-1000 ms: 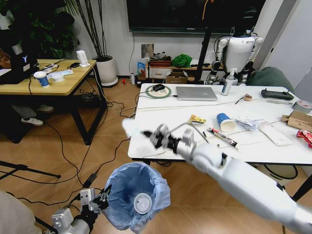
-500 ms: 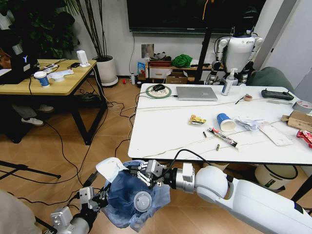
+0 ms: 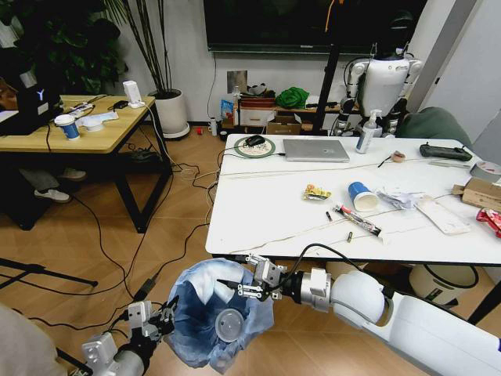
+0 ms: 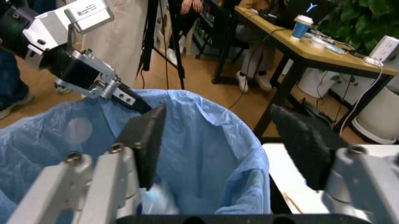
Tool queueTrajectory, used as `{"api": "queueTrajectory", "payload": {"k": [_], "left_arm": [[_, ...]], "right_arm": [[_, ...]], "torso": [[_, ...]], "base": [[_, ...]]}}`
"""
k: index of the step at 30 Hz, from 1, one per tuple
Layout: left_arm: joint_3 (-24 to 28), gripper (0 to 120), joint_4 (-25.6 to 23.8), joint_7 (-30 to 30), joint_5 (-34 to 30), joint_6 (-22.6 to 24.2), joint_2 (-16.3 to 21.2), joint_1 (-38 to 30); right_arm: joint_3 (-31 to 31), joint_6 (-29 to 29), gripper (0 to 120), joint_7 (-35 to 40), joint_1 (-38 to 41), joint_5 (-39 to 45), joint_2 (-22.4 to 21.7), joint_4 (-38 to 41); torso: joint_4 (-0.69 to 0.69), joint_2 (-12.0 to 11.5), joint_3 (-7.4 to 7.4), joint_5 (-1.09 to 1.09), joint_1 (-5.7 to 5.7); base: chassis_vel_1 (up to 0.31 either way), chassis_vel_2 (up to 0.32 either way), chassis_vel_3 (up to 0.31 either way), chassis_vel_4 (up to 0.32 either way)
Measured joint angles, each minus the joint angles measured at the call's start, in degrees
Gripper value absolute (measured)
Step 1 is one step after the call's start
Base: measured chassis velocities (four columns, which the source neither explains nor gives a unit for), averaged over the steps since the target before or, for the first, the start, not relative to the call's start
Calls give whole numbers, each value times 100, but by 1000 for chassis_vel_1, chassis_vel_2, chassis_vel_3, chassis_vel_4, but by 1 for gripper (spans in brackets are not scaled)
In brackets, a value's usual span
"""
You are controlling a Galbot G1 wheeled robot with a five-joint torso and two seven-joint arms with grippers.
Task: Pick up the trash bin and place the trash from the table into it.
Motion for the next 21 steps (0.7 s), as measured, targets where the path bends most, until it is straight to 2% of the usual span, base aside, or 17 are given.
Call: {"api": "queueTrajectory", "payload": {"k": [1,6,7,10,13,14,17,21], "left_arm": [[0,0,0,0,0,0,0,0],[-27,0,-20,-9,-11,1,13,9],[-27,0,-20,-9,-11,1,13,9],[-25,0,-20,-9,-1,0,14,30],[7,0,4,-7,9,-2,13,5],[7,0,4,-7,9,-2,13,5],[30,0,27,-6,9,-5,29,-60],[33,0,34,-2,-5,-6,53,-111]], "right_arm": [[0,0,67,0,0,0,0,0],[125,-26,86,76,-5,52,26,14],[125,-26,86,76,-5,52,26,14],[363,-184,97,434,52,337,187,-67],[611,-482,100,1214,90,668,389,-258],[611,-482,100,1214,90,668,389,-258],[880,-833,100,2212,77,859,527,-504],[1184,-1104,100,2810,-33,908,539,-736]], "torso": [[0,0,0,0,0],[0,0,0,0,0],[0,0,0,0,0],[1,0,0,0,0],[2,0,0,0,0],[2,0,0,0,0],[2,-1,0,0,0],[1,-1,0,0,0]], "base": [[0,0,0,0],[0,0,0,0],[0,0,0,0],[0,0,0,0],[0,0,0,0],[0,0,0,0],[0,0,0,0],[0,0,0,0]]}}
